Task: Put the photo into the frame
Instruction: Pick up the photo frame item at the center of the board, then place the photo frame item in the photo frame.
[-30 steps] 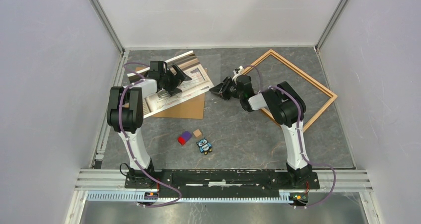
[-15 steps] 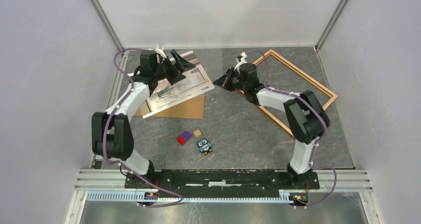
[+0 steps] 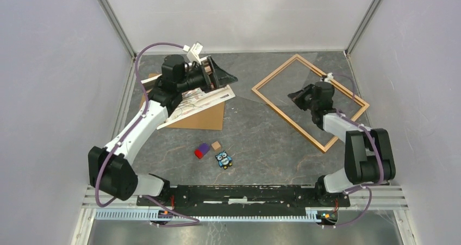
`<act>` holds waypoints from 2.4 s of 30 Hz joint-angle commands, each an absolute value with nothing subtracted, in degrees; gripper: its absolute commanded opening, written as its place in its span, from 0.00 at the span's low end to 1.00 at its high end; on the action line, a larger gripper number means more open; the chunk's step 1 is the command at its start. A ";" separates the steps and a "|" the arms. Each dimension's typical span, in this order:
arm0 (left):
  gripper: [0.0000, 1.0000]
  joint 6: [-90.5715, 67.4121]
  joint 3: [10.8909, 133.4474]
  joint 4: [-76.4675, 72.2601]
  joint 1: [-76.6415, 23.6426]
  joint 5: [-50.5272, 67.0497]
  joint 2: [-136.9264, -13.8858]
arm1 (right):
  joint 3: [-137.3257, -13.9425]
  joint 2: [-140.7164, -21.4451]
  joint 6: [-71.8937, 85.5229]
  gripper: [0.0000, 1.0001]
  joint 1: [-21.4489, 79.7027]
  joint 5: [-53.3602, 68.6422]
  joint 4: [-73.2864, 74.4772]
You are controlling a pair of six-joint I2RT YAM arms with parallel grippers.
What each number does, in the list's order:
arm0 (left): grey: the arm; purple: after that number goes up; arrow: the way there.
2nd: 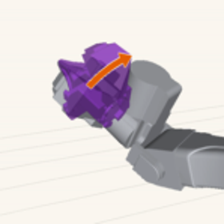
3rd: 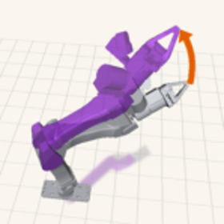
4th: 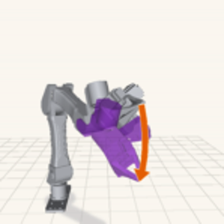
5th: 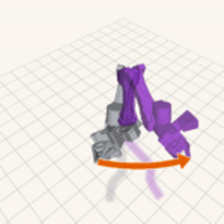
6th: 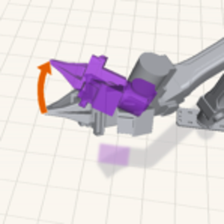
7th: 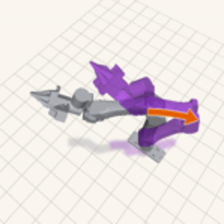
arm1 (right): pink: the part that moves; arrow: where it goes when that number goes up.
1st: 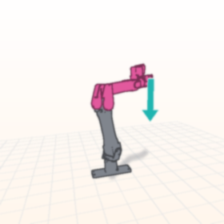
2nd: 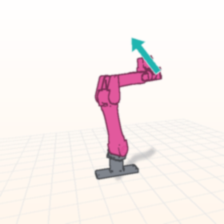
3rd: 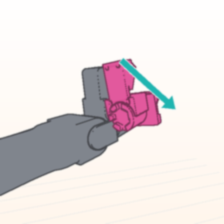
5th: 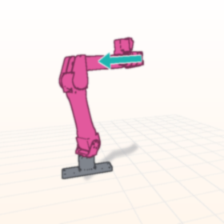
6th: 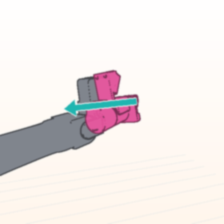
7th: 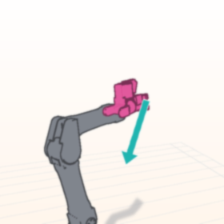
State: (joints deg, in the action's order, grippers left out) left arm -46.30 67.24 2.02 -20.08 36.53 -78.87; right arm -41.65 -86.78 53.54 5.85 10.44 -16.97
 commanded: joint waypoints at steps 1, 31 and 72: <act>1.00 -35.03 70.26 12.56 -24.31 32.60 -75.34 | -38.71 -80.44 52.59 0.00 1.02 10.33 -17.45; 1.00 -25.11 71.98 22.47 -38.32 21.36 -73.49 | -28.85 -65.85 48.38 0.00 -17.91 12.64 -4.57; 1.00 -24.70 72.07 22.91 -38.76 20.92 -72.94 | -24.80 -57.49 45.79 0.00 -18.02 9.03 4.11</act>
State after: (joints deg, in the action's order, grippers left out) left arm -27.20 69.80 23.94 -38.39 22.24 -74.94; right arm -24.49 -58.98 47.90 -17.80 10.00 2.46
